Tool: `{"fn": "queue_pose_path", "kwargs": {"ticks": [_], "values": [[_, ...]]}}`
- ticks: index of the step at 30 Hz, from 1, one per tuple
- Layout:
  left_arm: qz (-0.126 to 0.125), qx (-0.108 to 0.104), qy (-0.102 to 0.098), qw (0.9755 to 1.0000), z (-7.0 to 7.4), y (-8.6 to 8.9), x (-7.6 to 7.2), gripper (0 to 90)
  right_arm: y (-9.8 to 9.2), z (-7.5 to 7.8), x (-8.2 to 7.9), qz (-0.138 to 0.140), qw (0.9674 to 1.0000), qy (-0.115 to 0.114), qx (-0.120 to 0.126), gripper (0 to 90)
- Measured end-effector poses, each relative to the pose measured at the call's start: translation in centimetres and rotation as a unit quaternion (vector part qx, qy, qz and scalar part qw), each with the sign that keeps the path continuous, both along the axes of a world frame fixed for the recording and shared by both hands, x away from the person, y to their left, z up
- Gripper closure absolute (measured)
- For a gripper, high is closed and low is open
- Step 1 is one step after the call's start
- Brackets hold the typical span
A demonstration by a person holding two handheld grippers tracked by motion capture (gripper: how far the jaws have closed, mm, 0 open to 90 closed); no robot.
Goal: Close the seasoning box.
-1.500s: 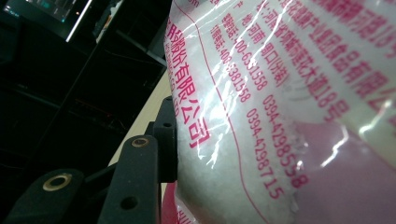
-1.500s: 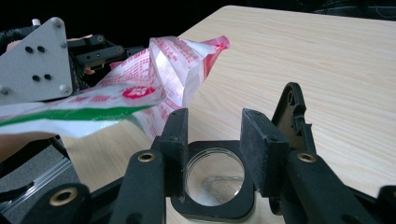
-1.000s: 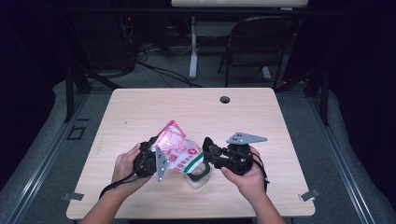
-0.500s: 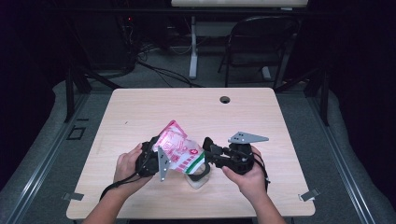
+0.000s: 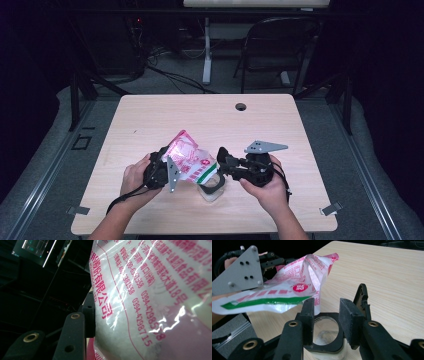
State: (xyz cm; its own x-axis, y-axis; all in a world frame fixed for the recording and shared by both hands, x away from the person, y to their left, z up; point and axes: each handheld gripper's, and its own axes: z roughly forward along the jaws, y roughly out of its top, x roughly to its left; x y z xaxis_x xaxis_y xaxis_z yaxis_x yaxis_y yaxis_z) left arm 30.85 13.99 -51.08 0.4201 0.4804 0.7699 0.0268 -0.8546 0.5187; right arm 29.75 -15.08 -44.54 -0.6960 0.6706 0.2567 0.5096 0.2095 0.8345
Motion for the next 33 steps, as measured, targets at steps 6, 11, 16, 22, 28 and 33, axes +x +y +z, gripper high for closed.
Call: {"fn": "queue_pose_path", "kwargs": {"ticks": [6,11,16,22,28,33], "values": [[0.005,-0.011,0.009,0.9999,0.2,0.3,0.2,61.8,0.2,0.2,-0.2,0.009,0.9996,-0.017,-0.019,62.8],[0.007,-0.013,0.014,0.9998,0.4,0.5,0.4,61.8,0.6,0.5,-0.6,0.016,0.9988,-0.034,-0.032,61.0],[0.004,-0.018,0.018,0.9997,0.6,0.3,0.3,61.8,1.1,0.6,-1.0,0.024,0.9972,-0.050,-0.050,57.5],[-0.004,-0.011,0.018,0.9998,0.5,-0.3,0.0,61.8,1.9,1.1,-1.8,0.028,0.9939,-0.082,-0.069,52.4],[-0.006,-0.007,0.021,0.9997,0.4,-0.6,0.2,61.8,2.4,1.2,-2.3,0.034,0.9912,-0.100,-0.080,50.6],[-0.008,0.006,0.025,0.9996,0.1,-0.8,0.3,61.8,2.8,1.2,-2.5,0.042,0.9891,-0.111,-0.087,50.6]]}}
